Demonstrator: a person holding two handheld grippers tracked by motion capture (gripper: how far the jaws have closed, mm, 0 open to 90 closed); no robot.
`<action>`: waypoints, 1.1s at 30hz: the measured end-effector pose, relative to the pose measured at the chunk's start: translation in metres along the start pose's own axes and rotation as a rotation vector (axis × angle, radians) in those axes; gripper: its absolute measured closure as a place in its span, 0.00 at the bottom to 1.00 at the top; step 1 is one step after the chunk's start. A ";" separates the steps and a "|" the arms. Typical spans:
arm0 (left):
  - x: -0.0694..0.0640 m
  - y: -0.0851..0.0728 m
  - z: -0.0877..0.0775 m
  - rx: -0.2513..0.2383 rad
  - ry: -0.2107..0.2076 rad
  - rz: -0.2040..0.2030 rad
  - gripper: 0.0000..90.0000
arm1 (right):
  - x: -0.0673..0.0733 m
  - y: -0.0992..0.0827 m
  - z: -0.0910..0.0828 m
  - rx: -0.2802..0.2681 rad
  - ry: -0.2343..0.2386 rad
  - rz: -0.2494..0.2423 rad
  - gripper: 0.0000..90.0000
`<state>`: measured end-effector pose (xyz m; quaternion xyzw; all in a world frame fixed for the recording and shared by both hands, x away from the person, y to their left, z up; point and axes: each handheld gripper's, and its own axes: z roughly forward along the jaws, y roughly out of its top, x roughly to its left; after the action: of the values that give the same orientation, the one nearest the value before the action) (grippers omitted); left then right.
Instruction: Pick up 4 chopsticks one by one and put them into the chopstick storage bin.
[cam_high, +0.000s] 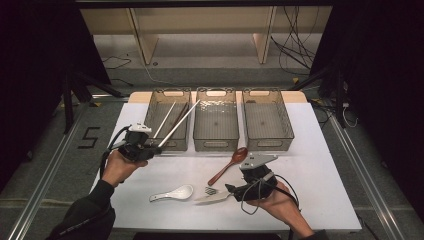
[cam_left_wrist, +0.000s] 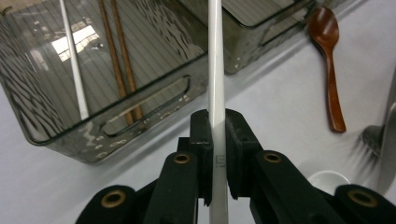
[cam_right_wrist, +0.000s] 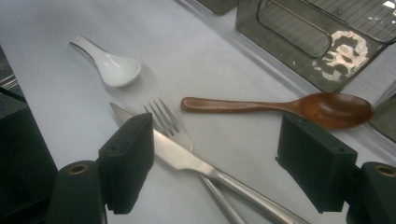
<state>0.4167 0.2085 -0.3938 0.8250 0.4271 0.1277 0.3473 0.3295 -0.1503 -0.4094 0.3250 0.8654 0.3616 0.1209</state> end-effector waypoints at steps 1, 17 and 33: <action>0.002 0.001 0.001 -0.001 0.006 -0.006 0.92 | 0.000 0.000 -0.001 -0.001 -0.001 0.003 0.31; 0.036 0.029 0.013 -0.009 0.059 -0.081 0.91 | 0.001 -0.005 -0.004 -0.003 0.008 0.001 0.30; 0.058 0.051 0.034 -0.005 0.099 -0.145 0.91 | 0.001 -0.005 -0.005 -0.007 0.006 -0.001 0.30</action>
<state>0.5005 0.2188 -0.3891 0.7839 0.5018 0.1439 0.3362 0.3243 -0.1548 -0.4096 0.3229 0.8648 0.3655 0.1198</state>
